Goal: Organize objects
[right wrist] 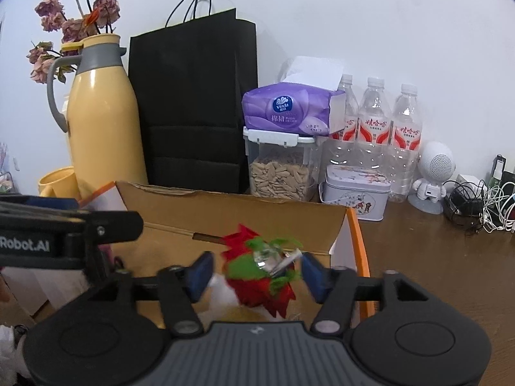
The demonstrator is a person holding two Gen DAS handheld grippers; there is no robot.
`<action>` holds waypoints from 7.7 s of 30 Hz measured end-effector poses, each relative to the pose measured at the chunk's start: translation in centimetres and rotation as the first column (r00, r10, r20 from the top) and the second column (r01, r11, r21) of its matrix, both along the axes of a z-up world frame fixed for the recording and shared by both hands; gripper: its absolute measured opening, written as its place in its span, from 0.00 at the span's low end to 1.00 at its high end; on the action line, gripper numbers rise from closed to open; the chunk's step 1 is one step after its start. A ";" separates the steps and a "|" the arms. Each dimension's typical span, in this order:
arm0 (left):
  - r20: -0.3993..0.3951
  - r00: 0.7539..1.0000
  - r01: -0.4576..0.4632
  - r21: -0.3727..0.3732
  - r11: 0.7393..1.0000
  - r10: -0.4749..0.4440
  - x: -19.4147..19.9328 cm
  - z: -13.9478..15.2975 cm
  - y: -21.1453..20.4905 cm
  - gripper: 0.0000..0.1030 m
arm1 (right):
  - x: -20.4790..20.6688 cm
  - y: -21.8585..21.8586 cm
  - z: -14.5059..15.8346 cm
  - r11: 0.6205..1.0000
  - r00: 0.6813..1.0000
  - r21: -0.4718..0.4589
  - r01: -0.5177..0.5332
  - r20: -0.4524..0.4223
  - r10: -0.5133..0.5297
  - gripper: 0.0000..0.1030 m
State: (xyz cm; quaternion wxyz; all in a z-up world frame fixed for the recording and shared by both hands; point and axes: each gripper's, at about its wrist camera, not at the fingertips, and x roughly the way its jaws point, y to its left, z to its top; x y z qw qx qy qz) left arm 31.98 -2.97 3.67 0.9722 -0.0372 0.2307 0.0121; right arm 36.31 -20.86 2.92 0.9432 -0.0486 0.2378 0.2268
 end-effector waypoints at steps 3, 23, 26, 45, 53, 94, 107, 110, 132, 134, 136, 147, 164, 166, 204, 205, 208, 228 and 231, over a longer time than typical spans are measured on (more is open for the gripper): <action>0.007 1.000 -0.004 0.009 1.000 0.004 -0.3 0.3 0.2 1.00 | -0.3 0.0 0.2 1.000 1.000 0.007 -0.007 0.007 0.007 0.83; 0.095 0.995 0.014 -0.013 1.000 -0.012 -3.4 3.2 0.8 1.00 | -2.5 -0.1 2.6 1.000 0.999 0.022 -0.020 0.031 0.019 1.00; 0.118 0.993 0.019 -0.016 1.000 -0.017 -4.7 4.1 1.0 1.00 | -3.8 -0.4 3.5 0.999 0.998 0.023 -0.029 0.053 0.027 1.00; 0.140 0.989 0.039 0.021 0.999 -0.041 -16.0 6.5 2.2 1.00 | -15.8 -3.0 4.8 0.998 0.996 0.003 -0.062 0.057 0.062 1.00; 0.080 0.995 0.050 0.036 0.998 -0.053 -20.0 5.2 2.3 1.00 | -20.1 -4.0 3.3 0.997 0.997 -0.009 -0.075 0.009 0.075 1.00; -0.203 0.965 0.167 -0.021 0.986 -0.168 -22.9 -5.7 -0.3 0.61 | -24.8 -5.5 -2.4 0.998 0.983 -0.020 -0.055 -0.177 0.051 1.00; -0.117 0.980 0.154 -0.060 0.986 -0.160 -23.7 -4.5 0.9 0.42 | -24.3 -5.2 -2.7 0.998 0.981 -0.031 -0.053 -0.186 0.047 1.00; -0.087 0.985 0.142 -0.057 0.988 -0.147 -23.7 -3.6 1.4 0.42 | -24.1 -5.1 -2.5 0.998 0.982 -0.034 -0.053 -0.181 0.046 1.00; 0.074 0.997 0.044 -0.074 0.996 -0.039 -17.0 0.6 3.6 0.42 | -18.3 -2.4 1.3 0.996 0.994 -0.006 -0.084 -0.070 0.083 1.00; 0.058 0.998 0.033 -0.080 0.996 -0.029 -16.4 0.1 4.0 0.42 | -17.1 -2.0 1.4 0.997 0.994 -0.008 -0.082 -0.071 0.082 1.00; 0.034 0.999 0.025 -0.091 0.996 -0.022 -15.9 -0.6 4.4 0.42 | -15.9 -1.7 1.4 0.996 0.993 -0.005 -0.089 -0.082 0.089 0.95; -0.003 0.999 0.035 -0.114 0.993 -0.035 -15.7 -1.8 5.3 0.43 | -13.0 -1.2 -0.8 0.982 0.964 0.117 -0.149 -0.206 0.170 0.46; 0.003 0.999 0.044 -0.115 0.992 -0.043 -16.1 -1.8 5.0 0.43 | -11.9 -2.9 -1.7 0.945 0.931 0.298 -0.134 -0.289 0.223 0.03; 0.006 0.999 0.042 -0.115 0.992 -0.042 -16.1 -1.8 4.9 0.43 | -12.0 -3.2 -1.5 0.942 0.937 0.311 -0.125 -0.276 0.215 0.02; 0.141 0.985 0.112 -0.059 0.992 -0.103 -9.9 5.1 0.4 0.43 | -7.6 -0.9 7.3 0.955 0.995 0.280 -0.098 0.000 0.102 0.02; 0.139 0.986 0.106 -0.066 0.992 -0.096 -9.3 5.0 0.5 0.43 | -7.2 -0.6 7.2 0.959 0.996 0.269 -0.091 0.004 0.093 0.02; 0.133 0.989 0.075 -0.090 0.993 -0.063 -7.5 4.4 0.8 0.43 | -5.9 0.1 6.5 0.967 0.997 0.244 -0.070 -0.002 0.073 0.02; 0.043 0.998 -0.047 0.016 0.999 0.046 -4.3 0.5 2.1 0.97 | -4.1 -0.3 2.4 0.994 1.000 0.111 0.012 -0.020 -0.009 0.14; 0.072 0.995 -0.077 0.029 0.997 0.075 -4.6 0.9 2.3 1.00 | -4.1 -0.9 2.4 0.993 0.999 0.109 0.041 -0.013 -0.039 0.55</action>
